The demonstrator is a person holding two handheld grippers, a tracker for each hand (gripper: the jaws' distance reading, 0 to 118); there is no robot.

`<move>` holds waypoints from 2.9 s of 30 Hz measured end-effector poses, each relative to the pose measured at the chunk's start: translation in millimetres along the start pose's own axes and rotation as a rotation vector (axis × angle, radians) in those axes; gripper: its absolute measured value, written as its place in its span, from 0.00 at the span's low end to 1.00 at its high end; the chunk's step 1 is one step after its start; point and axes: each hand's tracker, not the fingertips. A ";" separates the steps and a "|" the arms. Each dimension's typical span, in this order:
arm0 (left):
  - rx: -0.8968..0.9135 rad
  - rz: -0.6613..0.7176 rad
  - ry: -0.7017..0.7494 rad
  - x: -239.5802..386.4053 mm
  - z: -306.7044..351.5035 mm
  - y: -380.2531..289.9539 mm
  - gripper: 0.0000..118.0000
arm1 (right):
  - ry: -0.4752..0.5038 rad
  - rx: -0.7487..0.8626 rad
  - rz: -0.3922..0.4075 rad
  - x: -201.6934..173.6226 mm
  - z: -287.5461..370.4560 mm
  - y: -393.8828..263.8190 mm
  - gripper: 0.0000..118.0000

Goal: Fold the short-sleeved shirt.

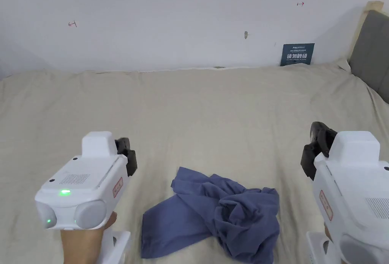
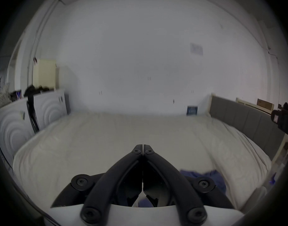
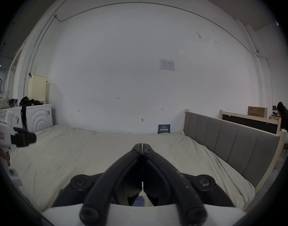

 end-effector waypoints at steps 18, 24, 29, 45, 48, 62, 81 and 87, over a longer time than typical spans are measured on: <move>-0.588 0.182 -0.009 2.4 -66.3 -142.6 0.95 | -0.013 -0.095 -0.004 15.2 -13.6 -30.6 0.01; -0.614 0.122 0.028 10.9 -81.5 -158.6 0.72 | -0.024 -0.118 -0.011 22.5 -18.7 -37.0 0.01; -0.671 0.050 0.066 24.7 -89.1 -181.5 0.30 | -0.037 -0.136 -0.029 27.7 -23.1 -43.9 0.01; -0.452 0.088 -0.110 5.6 -49.2 -128.3 0.03 | 0.037 -0.575 -0.093 32.7 -145.4 -111.2 0.33; -0.431 0.113 -0.139 4.6 -52.1 -116.1 0.03 | 0.061 -0.722 -0.128 29.5 -187.0 -136.9 0.47; -0.412 0.133 -0.186 3.9 -63.3 -112.9 0.03 | 0.149 -1.000 -0.087 -0.8 -252.3 -203.1 0.21; -0.106 0.235 -0.067 -79.6 -83.7 46.3 0.03 | 0.109 -0.382 0.046 55.1 -199.9 53.5 0.09; 0.077 0.203 0.013 -100.8 -77.7 161.5 0.03 | 0.071 -0.218 0.025 64.9 -214.3 139.2 0.09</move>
